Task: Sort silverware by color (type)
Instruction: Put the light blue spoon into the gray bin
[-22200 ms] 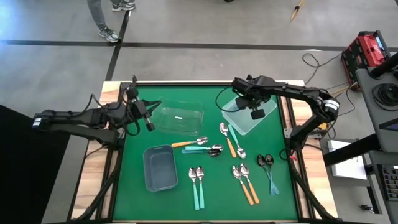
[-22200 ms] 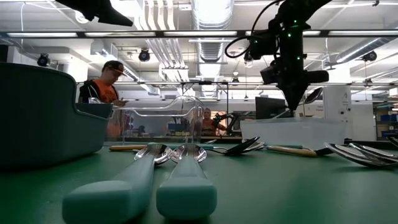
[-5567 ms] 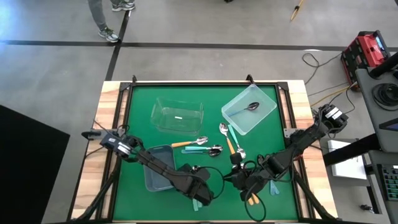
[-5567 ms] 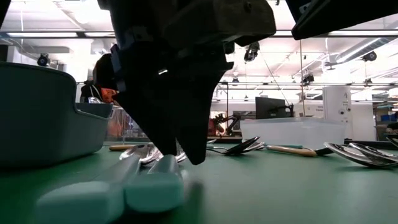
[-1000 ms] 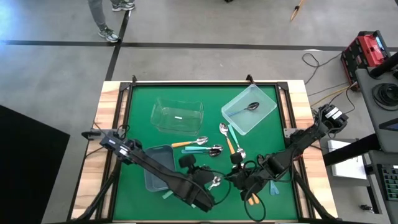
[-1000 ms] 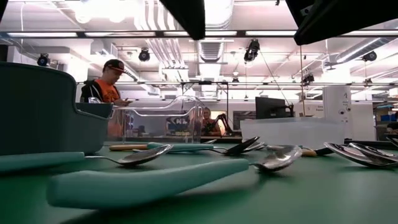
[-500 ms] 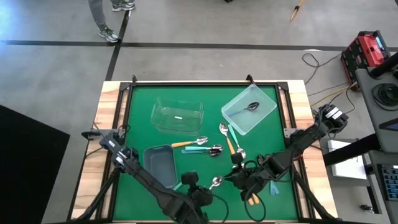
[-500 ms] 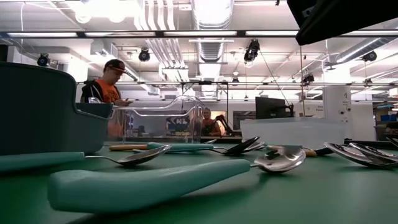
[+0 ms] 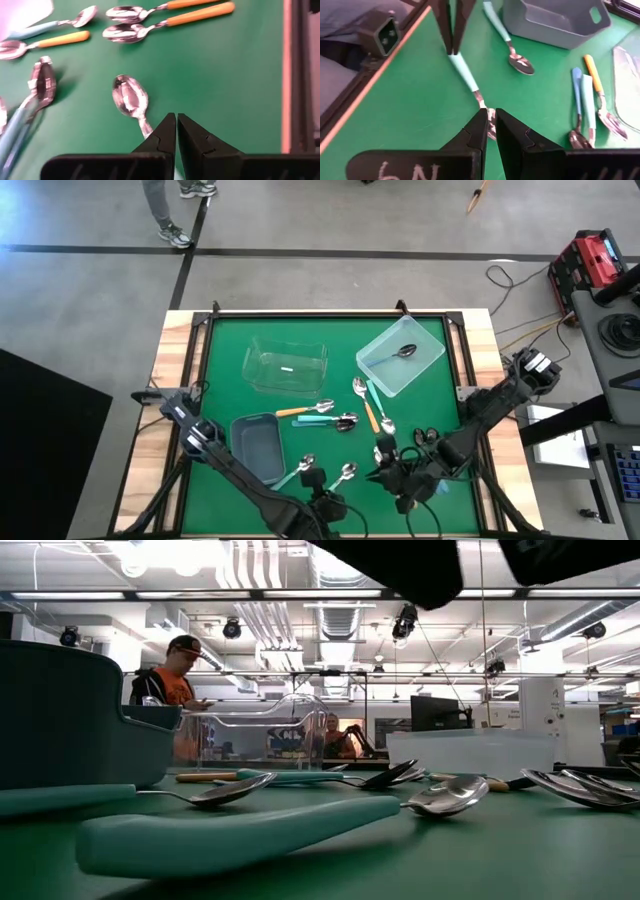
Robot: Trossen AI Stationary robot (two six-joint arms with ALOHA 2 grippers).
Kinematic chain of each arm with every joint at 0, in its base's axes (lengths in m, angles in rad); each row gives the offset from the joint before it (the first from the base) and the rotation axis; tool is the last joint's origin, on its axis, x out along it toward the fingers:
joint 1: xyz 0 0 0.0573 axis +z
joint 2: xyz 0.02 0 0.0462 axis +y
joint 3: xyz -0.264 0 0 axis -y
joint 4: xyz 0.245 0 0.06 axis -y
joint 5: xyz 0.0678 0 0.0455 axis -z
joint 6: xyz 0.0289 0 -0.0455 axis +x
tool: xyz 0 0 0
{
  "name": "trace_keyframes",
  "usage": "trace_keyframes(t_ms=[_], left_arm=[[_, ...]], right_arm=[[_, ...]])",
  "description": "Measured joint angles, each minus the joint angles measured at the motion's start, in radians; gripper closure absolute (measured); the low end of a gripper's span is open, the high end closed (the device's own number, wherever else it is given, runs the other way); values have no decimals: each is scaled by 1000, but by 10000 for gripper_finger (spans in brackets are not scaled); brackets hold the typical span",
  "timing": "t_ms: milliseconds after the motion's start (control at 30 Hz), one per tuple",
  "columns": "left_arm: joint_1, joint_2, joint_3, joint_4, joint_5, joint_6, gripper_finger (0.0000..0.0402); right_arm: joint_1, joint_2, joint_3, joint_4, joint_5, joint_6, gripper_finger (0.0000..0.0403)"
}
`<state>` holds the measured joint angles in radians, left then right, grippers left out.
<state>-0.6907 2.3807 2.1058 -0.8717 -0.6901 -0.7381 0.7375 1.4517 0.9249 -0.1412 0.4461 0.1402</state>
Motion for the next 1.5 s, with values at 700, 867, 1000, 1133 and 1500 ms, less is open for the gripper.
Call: trace_keyframes(t_ms=[700,867,1000,1133,1500], left_arm=[[21,-189,-447,445,43,11,401],[24,-186,-449,462,46,9,393],[30,-185,-466,457,45,7,365],[35,-185,-500,483,44,-6,317],[45,-184,-598,570,45,-49,196]], right_arm=[[24,1,-2,20,10,-18,374],[23,1,-2,20,10,-2,374],[23,2,-3,20,11,-10,374],[21,2,-4,20,18,-14,374],[21,2,-4,20,58,17,374]])
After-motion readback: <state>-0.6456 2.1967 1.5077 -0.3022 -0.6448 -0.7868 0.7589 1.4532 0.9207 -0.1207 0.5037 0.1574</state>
